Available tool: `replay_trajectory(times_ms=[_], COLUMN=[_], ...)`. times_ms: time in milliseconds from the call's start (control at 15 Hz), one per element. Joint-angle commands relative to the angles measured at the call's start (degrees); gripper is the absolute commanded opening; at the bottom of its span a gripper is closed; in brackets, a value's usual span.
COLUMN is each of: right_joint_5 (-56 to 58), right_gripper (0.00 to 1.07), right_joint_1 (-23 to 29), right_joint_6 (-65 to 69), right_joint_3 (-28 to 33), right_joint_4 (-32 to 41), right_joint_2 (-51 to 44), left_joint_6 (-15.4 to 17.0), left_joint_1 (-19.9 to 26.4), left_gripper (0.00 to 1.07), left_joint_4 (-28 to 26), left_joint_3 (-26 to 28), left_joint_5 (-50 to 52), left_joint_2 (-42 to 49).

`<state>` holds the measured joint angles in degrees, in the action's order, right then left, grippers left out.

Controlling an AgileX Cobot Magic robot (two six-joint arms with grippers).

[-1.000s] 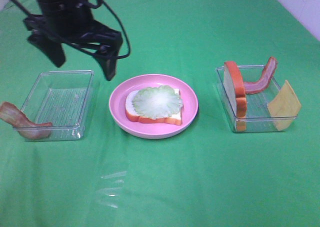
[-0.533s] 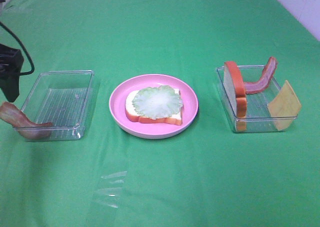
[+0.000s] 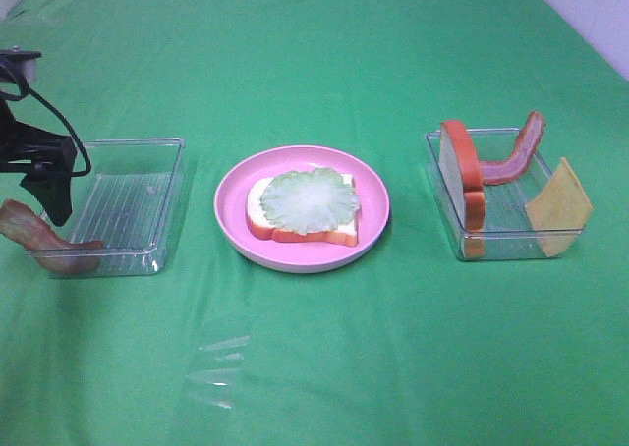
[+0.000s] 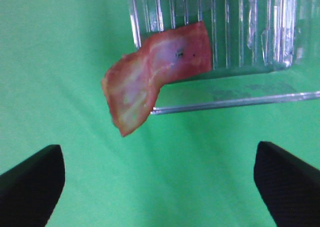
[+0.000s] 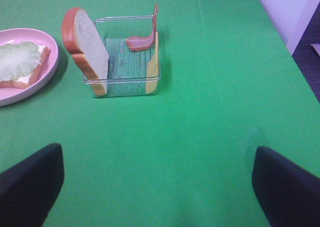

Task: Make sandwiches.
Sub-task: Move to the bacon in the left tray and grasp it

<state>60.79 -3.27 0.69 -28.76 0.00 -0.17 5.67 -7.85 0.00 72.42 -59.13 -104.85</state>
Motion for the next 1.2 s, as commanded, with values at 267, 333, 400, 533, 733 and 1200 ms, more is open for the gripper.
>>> replay_trajectory(times_ms=[267,333,400,533,733,1200], right_joint_5=[-0.11,-0.11,-0.11,-0.11,-0.11,-0.11], right_gripper=[0.99,0.99,0.99,0.99,0.99,0.99], right_joint_1=[-0.34,-0.34,-0.34,-0.34,-0.34,-0.34], right_joint_6=[0.11,0.11,0.11,0.11,0.11,0.11], right_joint_3=[0.11,0.11,0.11,0.11,0.11,0.11], right_joint_4=[-0.34,-0.34,-0.34,-0.34,-0.34,-0.34], right_joint_2=[-1.03,-1.03,-1.03,-1.03,-1.03,-1.03], left_joint_6=[-0.23,-0.46,-0.46,-0.52,-0.40,0.86], left_joint_1=[0.00,0.00,0.00,0.00,0.00,0.00], left_gripper=[0.88,0.85,0.84,0.81,0.65,0.59], left_joint_4=[-1.95,-1.95,-1.95,-1.89,-2.12,-2.12], left_joint_3=[-0.46,-0.46,-0.46,-0.46,-0.46,-0.46], left_joint_5=[5.10,5.10,5.10,5.10,5.27,4.87], left_joint_2=[-4.35,-4.70,-4.87,-5.79,-5.90,-5.90])
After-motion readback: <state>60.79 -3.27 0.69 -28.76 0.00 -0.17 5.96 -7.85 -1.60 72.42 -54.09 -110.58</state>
